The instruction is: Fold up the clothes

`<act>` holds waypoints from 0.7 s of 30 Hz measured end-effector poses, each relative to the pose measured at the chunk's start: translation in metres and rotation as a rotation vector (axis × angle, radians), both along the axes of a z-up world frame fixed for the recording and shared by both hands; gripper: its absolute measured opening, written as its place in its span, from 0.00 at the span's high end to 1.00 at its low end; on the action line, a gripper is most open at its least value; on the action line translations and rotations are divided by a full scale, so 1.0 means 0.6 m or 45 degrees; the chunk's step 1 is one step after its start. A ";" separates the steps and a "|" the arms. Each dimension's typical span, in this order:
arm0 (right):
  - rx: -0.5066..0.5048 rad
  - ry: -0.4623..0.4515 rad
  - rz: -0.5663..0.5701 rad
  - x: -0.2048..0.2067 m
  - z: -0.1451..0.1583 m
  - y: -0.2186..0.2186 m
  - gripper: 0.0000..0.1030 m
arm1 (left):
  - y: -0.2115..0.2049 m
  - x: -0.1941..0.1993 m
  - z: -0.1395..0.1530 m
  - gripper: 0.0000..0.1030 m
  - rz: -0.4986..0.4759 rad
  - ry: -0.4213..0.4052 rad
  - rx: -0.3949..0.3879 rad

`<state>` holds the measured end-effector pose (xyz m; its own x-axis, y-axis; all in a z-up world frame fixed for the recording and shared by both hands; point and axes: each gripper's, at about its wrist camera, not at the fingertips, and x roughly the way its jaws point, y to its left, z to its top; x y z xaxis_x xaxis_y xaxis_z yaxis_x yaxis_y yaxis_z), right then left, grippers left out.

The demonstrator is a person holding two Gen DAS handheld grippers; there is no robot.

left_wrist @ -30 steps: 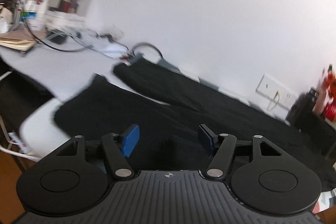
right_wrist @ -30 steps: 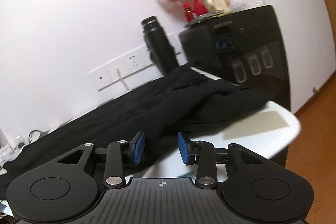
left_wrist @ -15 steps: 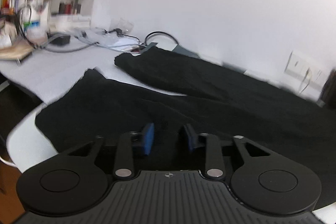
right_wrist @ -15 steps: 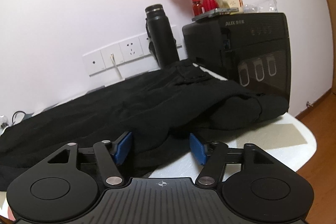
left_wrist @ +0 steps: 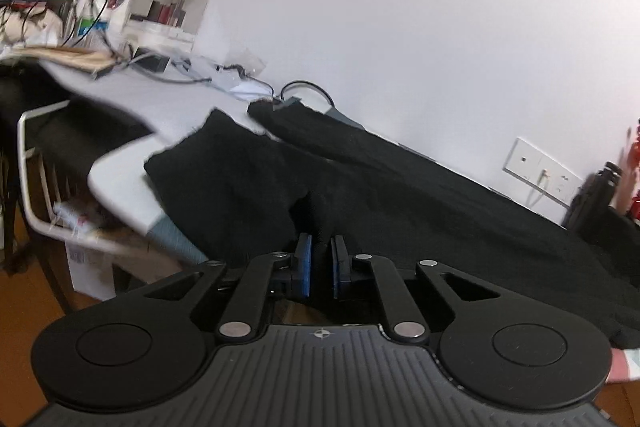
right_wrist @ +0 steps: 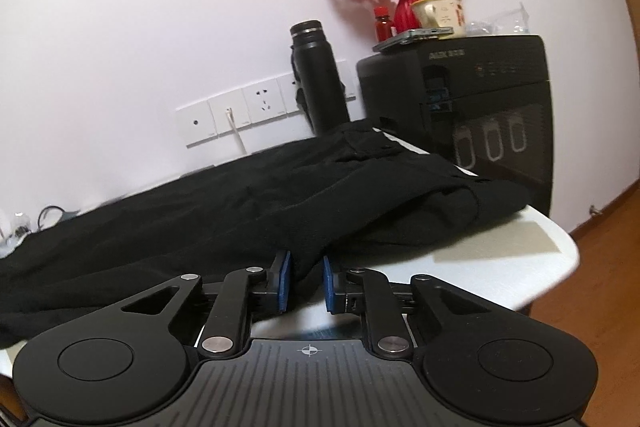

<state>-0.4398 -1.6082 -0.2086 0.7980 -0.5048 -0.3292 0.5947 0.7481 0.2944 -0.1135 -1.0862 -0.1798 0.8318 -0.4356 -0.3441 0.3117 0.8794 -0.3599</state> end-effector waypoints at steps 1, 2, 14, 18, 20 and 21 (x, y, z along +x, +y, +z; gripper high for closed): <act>0.017 -0.009 0.000 -0.005 -0.002 -0.002 0.86 | 0.005 -0.005 0.002 0.88 -0.003 -0.006 -0.001; 0.035 -0.019 0.000 -0.010 -0.004 -0.004 0.86 | 0.010 -0.011 0.004 0.86 -0.006 -0.012 -0.002; 0.061 -0.059 -0.004 -0.010 -0.012 -0.009 0.85 | 0.076 0.060 0.027 0.49 0.230 0.121 -0.191; 0.058 -0.056 0.001 -0.010 -0.012 -0.009 0.85 | 0.054 0.089 0.038 0.42 0.246 0.047 -0.005; 0.065 -0.061 0.004 -0.010 -0.013 -0.012 0.85 | 0.041 0.104 0.041 0.42 0.228 0.014 0.112; 0.067 -0.062 0.006 -0.010 -0.014 -0.012 0.85 | 0.034 0.109 0.039 0.42 0.193 0.009 0.164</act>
